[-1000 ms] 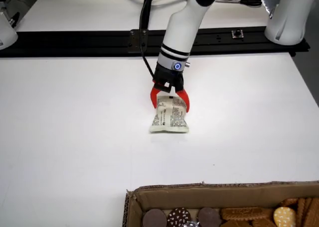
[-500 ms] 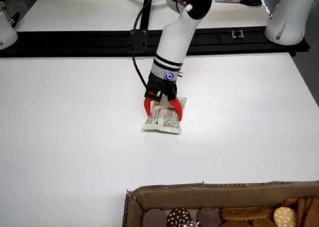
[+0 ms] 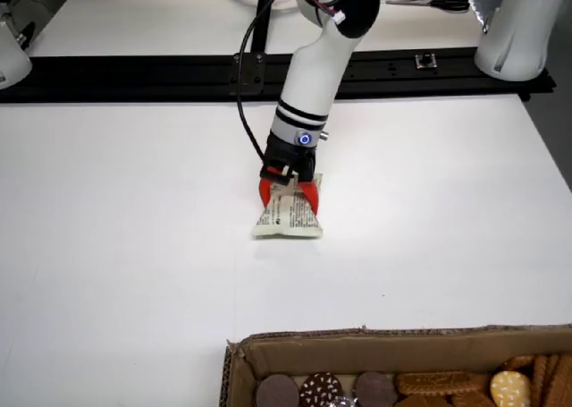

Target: Grasp a snack and put it in the bin.

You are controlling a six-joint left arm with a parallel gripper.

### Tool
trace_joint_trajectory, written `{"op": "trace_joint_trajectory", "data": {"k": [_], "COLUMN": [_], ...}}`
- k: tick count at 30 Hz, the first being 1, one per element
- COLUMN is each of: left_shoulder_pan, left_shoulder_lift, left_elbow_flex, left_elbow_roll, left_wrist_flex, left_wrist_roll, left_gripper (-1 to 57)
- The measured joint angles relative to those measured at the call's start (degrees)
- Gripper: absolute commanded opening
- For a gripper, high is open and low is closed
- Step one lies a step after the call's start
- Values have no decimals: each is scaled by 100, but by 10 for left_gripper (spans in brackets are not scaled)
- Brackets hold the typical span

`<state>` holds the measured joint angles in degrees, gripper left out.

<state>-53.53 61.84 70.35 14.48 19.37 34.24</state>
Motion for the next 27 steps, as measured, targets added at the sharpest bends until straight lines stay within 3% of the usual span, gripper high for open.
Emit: {"op": "trace_joint_trajectory", "data": {"k": [12, 27], "left_shoulder_pan": [-63, -43], "left_shoulder_lift": [-3, -523], "left_elbow_flex": [-1, 30], "left_elbow_roll": [-113, -384], "left_wrist_flex": [280, 700], "left_wrist_roll": [1, -165], "left_gripper": [193, 140]}}
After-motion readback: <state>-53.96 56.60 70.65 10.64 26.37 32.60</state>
